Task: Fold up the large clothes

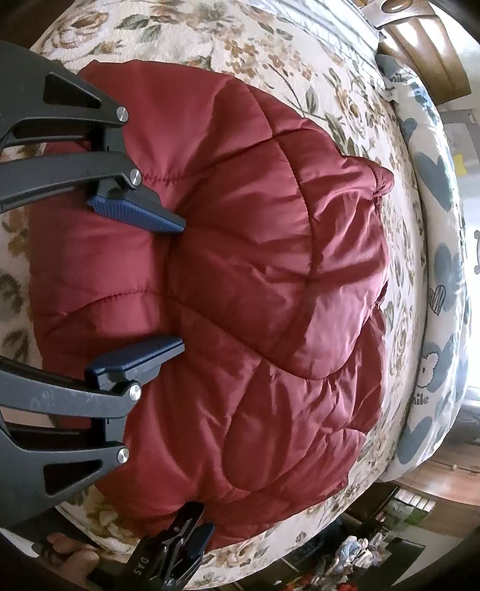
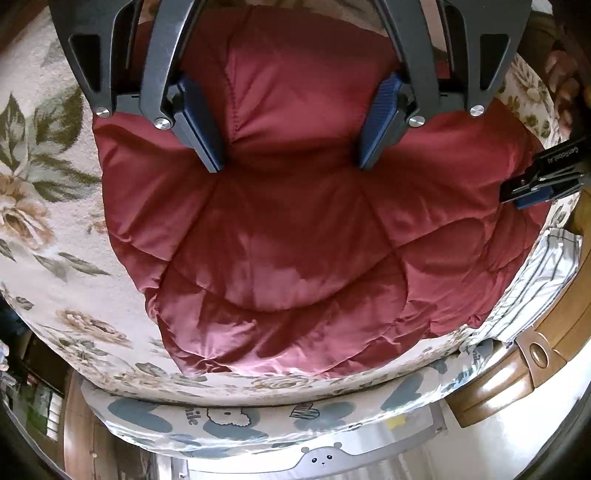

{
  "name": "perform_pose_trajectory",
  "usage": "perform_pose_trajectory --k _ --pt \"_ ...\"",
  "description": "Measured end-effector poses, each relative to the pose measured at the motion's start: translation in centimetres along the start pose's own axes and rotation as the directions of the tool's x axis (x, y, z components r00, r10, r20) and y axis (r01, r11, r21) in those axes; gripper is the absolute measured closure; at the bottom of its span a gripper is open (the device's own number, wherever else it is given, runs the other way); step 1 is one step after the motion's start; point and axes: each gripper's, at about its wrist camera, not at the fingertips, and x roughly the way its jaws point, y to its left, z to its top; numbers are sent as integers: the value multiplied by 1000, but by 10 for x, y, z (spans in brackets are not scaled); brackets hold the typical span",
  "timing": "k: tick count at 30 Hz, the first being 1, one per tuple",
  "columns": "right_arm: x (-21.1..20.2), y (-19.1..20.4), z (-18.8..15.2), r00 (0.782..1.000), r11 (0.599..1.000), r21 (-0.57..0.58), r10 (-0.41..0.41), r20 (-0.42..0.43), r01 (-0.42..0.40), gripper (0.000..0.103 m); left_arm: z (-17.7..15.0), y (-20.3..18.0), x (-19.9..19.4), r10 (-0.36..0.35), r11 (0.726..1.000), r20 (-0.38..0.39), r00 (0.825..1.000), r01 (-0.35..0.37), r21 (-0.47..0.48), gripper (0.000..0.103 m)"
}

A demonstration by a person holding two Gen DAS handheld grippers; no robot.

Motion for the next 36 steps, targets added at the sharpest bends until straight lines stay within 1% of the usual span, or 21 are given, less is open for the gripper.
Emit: perform_pose_trajectory --k 12,15,16,18,19,21,22,23,24,25,28,29,30,31,32,34,36 --pt "-3 -3 3 1000 1000 15 8 1 -8 29 0 0 -1 10 1000 -2 1000 -10 1 46" --pt "-20 2 11 1000 1000 6 -5 29 5 29 0 1 -1 8 1000 -5 1000 -8 0 46" --pt "-28 5 15 998 1000 -3 -3 57 3 29 0 1 -1 10 1000 -6 1000 -10 2 46" --pt "-40 13 22 995 999 -32 19 101 -16 28 2 0 -3 23 1000 -8 1000 -23 10 46" --pt "-42 16 25 994 999 -45 31 105 -26 28 4 -1 -9 29 1000 -2 1000 -29 13 46" --pt "-43 24 36 993 995 -73 70 100 -63 28 12 1 -20 11 1000 29 1000 -11 0 46" --pt "-40 28 42 992 993 -87 86 93 -77 28 17 4 -28 3 1000 57 998 -2 -16 45" --pt "-36 32 46 993 992 -101 87 82 -79 28 22 6 -32 9 1000 69 998 -7 -25 44" --pt "-29 36 51 994 990 -118 83 69 -74 28 27 8 -34 22 999 76 997 -20 -30 40" --pt "-22 38 55 995 989 -127 79 57 -71 28 30 9 -32 33 999 74 997 -30 -30 38" --pt "4 31 62 998 993 -99 61 4 -61 28 39 10 -17 83 996 31 996 -82 -27 38" --pt "10 28 62 998 995 -88 56 -2 -56 28 40 12 -9 86 996 9 996 -86 -31 38" --pt "15 24 60 999 996 -77 49 -6 -50 27 40 14 -2 84 996 -5 996 -84 -32 35" --pt "20 19 60 999 997 -63 50 -10 -51 26 40 14 4 90 996 -8 996 -90 -26 31" --pt "23 14 60 998 997 -49 56 -13 -57 26 41 11 8 106 994 -4 994 -107 -10 30" --pt "27 8 62 999 999 -33 41 -8 -41 26 41 6 13 128 992 1 992 -128 13 28" --pt "32 2 63 1000 999 -23 31 -5 -31 26 44 4 17 135 991 1 991 -135 18 27"
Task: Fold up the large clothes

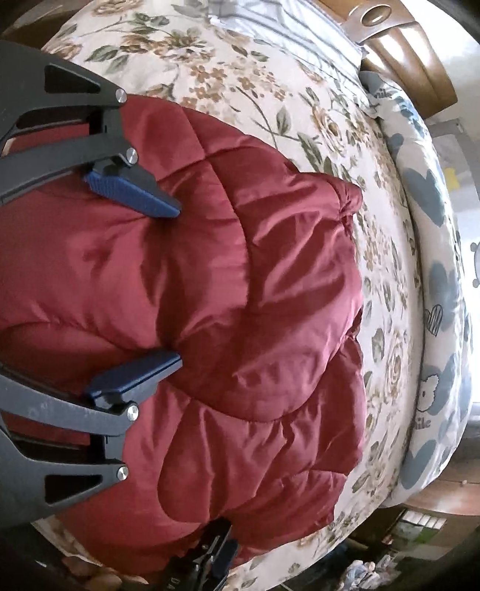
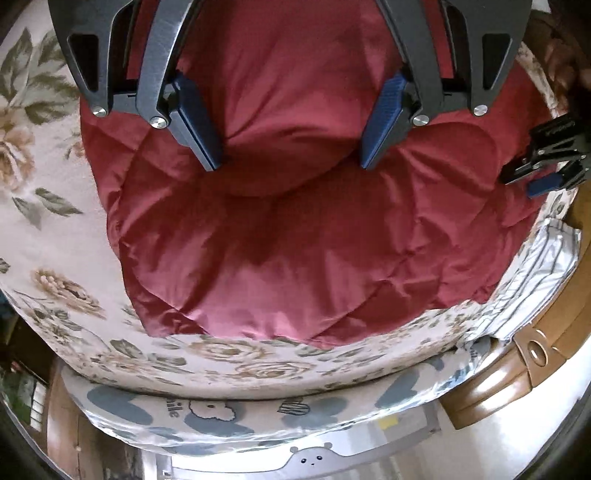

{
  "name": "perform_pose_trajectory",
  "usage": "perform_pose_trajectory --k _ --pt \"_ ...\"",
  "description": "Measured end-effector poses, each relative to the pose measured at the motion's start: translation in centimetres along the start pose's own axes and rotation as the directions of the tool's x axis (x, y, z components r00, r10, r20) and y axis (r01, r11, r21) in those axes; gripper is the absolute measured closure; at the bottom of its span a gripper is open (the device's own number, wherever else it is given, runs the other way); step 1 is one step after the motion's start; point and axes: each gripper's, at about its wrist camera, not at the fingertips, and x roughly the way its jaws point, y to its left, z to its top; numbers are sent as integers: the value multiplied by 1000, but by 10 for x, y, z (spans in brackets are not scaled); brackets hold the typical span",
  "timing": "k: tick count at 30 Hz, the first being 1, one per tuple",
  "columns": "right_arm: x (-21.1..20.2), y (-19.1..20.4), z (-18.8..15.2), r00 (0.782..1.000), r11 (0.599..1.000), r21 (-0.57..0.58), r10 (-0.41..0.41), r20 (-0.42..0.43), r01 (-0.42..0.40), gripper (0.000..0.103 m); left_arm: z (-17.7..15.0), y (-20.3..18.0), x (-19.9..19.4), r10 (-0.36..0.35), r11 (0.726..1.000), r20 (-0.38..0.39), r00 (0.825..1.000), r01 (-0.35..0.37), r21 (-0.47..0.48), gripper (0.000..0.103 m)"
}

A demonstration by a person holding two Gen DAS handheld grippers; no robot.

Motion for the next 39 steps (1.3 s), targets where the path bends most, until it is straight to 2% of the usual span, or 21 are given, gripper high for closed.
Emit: perform_pose_trajectory --k 5,9,11,14,19,23,29,32,36,39 --pt "-17 2 4 1000 999 37 -6 25 5 27 4 1 5 -6 1000 -7 1000 6 -13 26" --pt "-45 23 -1 995 999 -34 12 96 -9 26 3 -1 7 0 1000 2 1000 0 -9 25" --pt "-43 33 -5 997 997 -79 18 77 -12 26 3 -2 7 3 1000 5 1000 -3 -9 25" --pt "-17 37 -12 1000 995 -98 -8 7 9 26 3 -1 6 5 1000 1 1000 -5 -5 24" --pt "-6 28 -16 1000 997 -73 3 9 -3 23 -3 4 -12 22 1000 23 999 -22 7 25" --pt "-6 28 -17 1000 998 -70 4 11 -4 22 -10 13 -1 -11 1000 5 1000 11 -5 20" --pt "-4 28 -20 1000 997 -73 1 20 1 22 -10 10 3 -2 1000 8 1000 2 -2 18" --pt "-12 28 -16 1000 998 -60 0 19 1 22 -10 11 3 -4 1000 7 1000 4 -5 18" --pt "-35 32 -16 998 997 -76 -7 61 12 23 -10 11 3 -3 1000 10 1000 3 -7 18" --pt "-23 30 -23 1000 996 -87 -13 12 14 22 -11 10 3 2 1000 14 1000 -2 -6 18"
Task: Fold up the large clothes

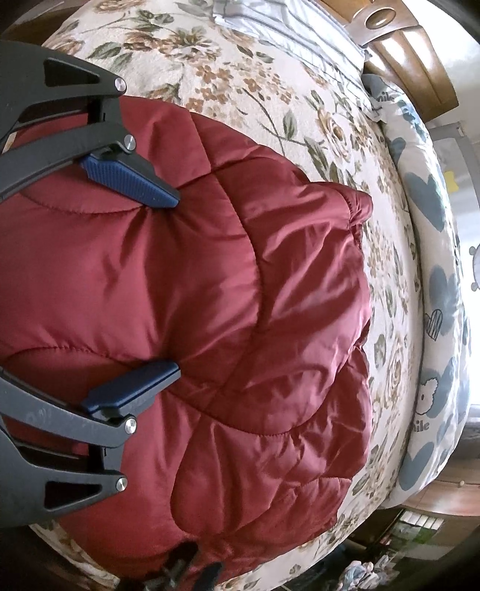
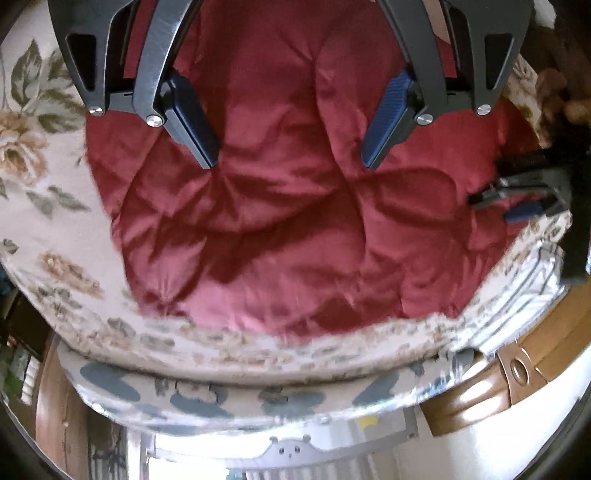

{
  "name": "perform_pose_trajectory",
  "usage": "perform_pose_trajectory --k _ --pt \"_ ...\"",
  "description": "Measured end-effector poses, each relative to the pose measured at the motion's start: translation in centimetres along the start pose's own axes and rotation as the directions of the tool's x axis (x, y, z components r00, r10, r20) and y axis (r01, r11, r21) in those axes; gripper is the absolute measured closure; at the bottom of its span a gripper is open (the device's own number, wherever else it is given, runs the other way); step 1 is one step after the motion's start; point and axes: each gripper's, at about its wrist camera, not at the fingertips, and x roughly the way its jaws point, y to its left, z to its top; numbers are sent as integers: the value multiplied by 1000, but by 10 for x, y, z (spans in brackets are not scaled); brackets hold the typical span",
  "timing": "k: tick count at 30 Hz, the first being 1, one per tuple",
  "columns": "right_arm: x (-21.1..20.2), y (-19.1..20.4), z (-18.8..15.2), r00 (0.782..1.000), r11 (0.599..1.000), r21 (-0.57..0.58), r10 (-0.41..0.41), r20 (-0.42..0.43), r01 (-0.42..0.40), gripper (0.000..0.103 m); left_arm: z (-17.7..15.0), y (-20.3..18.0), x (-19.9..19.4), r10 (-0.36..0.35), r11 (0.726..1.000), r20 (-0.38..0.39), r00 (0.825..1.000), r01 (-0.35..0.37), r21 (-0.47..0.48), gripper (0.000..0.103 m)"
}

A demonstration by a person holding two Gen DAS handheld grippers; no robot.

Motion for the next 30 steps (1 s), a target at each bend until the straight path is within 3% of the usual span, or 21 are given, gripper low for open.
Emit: perform_pose_trajectory --k 12,30 --pt "13 -6 -4 1000 1000 12 -4 8 4 18 -2 0 -3 15 1000 4 1000 -15 7 16" --pt "-55 11 -31 996 999 -49 -11 91 15 19 -38 12 -56 25 999 60 998 -27 24 17"
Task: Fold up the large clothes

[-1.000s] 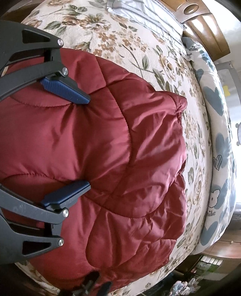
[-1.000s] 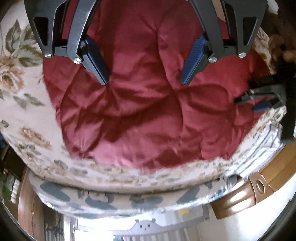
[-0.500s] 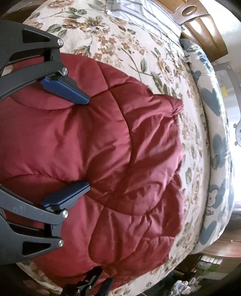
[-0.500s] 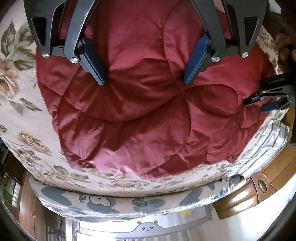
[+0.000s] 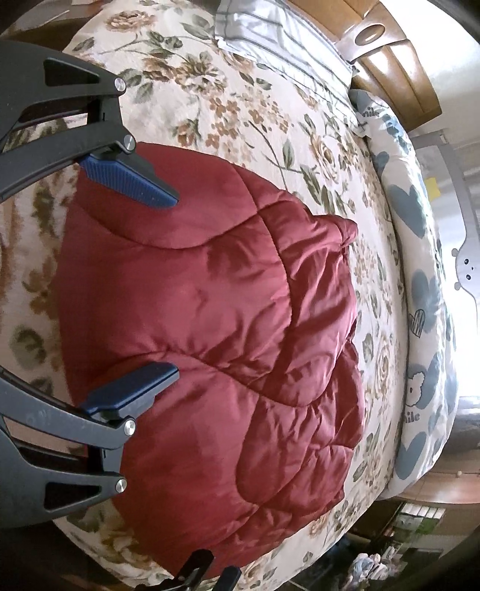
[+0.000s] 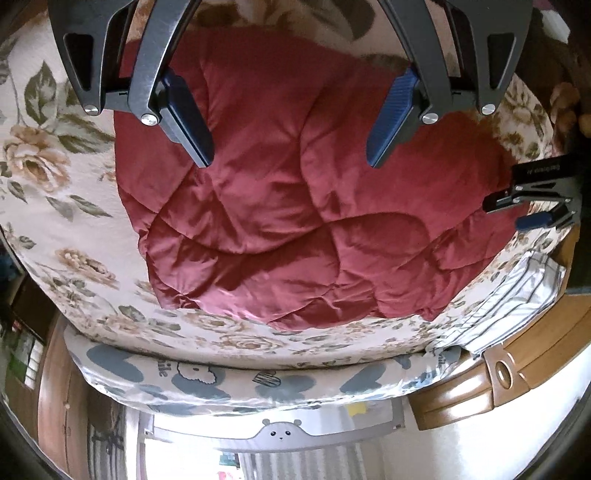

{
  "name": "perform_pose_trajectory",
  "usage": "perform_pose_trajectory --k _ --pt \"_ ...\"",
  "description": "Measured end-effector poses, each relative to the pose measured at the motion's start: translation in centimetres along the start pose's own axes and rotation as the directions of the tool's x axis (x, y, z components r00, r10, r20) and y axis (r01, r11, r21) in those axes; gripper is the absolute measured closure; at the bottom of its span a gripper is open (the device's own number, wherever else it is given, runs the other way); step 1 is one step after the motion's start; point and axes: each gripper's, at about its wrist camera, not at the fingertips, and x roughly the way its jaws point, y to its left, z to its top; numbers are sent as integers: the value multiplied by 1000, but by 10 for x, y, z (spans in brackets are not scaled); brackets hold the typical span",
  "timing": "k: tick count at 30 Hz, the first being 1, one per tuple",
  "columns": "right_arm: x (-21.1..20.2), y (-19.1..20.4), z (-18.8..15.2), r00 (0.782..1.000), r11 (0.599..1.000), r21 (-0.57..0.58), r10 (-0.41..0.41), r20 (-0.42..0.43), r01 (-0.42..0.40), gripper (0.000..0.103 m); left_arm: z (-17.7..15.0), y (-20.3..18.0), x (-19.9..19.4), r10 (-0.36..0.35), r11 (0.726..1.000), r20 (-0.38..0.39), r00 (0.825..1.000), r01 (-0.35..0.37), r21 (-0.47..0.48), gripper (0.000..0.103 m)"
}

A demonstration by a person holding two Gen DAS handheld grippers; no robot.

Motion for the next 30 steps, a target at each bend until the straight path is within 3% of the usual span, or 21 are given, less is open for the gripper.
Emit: perform_pose_trajectory --k 7,11,16,21,30 --pt "-12 10 -11 1000 999 -31 8 3 -8 17 -10 -2 -4 -3 1000 -11 1000 3 12 17" --pt "1 3 -14 999 1000 2 -4 -32 4 17 -13 -4 1 -8 1000 -18 1000 8 12 16" --pt "27 -24 -23 998 995 102 21 -64 -15 17 -14 2 17 0 1000 -26 1000 0 -3 0" --pt "34 -32 -22 998 993 119 19 -63 -11 17 -12 7 26 -14 999 -38 999 13 -33 0" --pt "-2 -14 -23 999 998 58 16 -29 -14 17 -21 14 5 -39 999 -28 999 38 -39 0"
